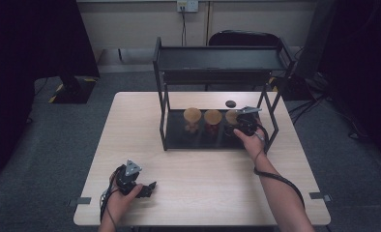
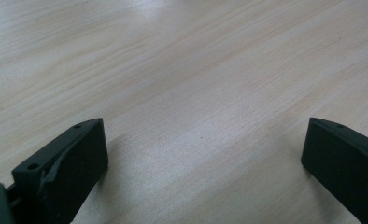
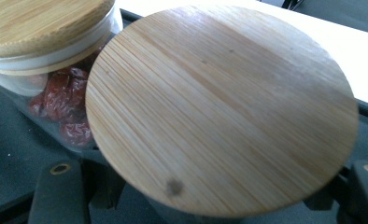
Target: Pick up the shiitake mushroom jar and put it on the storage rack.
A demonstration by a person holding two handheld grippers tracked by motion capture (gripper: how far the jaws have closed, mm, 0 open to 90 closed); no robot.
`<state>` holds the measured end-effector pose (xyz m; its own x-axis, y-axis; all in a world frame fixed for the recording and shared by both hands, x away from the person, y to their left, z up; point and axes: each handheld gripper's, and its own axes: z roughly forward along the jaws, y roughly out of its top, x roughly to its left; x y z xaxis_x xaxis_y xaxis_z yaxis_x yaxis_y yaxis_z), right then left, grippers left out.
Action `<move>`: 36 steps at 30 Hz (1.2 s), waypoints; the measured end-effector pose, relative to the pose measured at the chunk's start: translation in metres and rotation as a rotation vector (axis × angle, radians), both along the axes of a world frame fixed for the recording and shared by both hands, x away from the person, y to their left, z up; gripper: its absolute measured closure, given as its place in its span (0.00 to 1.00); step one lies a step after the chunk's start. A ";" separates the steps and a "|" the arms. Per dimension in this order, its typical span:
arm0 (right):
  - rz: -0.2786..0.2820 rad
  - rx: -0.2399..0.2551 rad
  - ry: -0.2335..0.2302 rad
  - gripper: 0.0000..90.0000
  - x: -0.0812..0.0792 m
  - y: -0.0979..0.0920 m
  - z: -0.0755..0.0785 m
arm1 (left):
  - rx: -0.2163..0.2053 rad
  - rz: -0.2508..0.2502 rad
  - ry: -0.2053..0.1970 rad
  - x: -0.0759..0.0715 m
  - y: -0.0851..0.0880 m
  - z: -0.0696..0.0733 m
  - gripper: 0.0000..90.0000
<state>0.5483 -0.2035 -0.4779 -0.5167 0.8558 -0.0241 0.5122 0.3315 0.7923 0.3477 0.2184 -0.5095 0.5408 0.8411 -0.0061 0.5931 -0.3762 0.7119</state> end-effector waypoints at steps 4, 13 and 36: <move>-0.001 0.000 -0.003 0.28 0.001 0.000 0.000 | 0.000 0.000 0.000 0.000 0.000 0.000 0.00; -0.008 0.003 -0.004 0.28 0.005 0.002 0.000 | 0.000 0.000 0.000 0.000 0.000 0.000 0.00; -0.019 0.005 -0.010 0.28 0.010 0.003 -0.001 | 0.000 0.000 0.000 0.000 0.000 0.000 0.00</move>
<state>0.5579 -0.2000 -0.4787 -0.5001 0.8656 -0.0248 0.5102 0.3177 0.7992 0.3476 0.2184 -0.5095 0.5407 0.8412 -0.0063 0.5931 -0.3759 0.7120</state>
